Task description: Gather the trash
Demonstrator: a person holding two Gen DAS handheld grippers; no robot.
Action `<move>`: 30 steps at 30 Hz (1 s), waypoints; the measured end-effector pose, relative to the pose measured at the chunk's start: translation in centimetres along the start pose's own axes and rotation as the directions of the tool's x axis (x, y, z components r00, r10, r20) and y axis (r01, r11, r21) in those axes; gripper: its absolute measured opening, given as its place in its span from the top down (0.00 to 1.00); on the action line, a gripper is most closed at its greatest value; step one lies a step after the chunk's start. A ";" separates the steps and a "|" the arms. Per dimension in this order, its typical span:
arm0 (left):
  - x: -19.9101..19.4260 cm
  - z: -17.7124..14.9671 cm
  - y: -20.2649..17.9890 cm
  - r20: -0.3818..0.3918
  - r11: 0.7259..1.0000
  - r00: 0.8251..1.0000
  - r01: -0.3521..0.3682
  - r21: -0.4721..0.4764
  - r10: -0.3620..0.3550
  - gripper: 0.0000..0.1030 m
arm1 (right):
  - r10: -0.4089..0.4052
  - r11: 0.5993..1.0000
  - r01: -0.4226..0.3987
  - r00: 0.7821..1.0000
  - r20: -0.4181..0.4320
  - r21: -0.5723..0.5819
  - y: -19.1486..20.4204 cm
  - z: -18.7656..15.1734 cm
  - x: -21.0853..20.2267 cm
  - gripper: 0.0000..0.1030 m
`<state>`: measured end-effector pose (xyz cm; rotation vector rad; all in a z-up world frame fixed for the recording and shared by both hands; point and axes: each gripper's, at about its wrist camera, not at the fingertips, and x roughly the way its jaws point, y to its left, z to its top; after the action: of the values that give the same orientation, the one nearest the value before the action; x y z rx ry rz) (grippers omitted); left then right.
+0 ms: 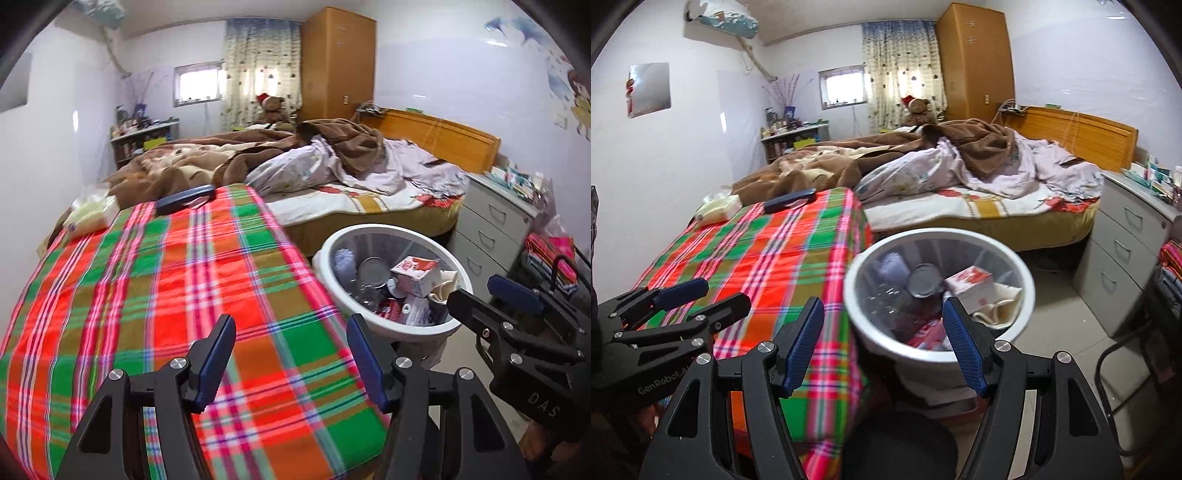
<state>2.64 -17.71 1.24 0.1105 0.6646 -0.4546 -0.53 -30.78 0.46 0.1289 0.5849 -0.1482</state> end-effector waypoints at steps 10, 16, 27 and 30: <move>-1.6 -1.6 2.8 0.035 0.995 0.997 -0.073 -0.063 0.076 0.40 | 0.043 0.999 -0.043 0.999 0.011 -0.021 2.3 -0.7 -0.1 0.34; -2.1 -1.6 2.5 0.050 0.994 0.994 -0.096 -0.053 0.099 0.40 | 0.034 0.999 -0.034 0.999 0.013 -0.031 2.9 -0.9 -0.1 0.34; -2.4 -1.7 2.3 0.062 0.994 0.993 -0.092 -0.056 0.096 0.40 | 0.030 0.999 -0.029 0.999 0.018 -0.029 3.2 -1.1 -0.3 0.34; -2.7 -1.7 2.3 0.070 0.994 0.993 -0.093 -0.055 0.097 0.40 | 0.029 0.999 -0.029 0.999 0.021 -0.028 3.3 -1.0 -0.4 0.34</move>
<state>0.81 -14.26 1.44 0.0758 0.5964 -0.3479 -0.82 -27.30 0.06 0.1087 0.5633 -0.1132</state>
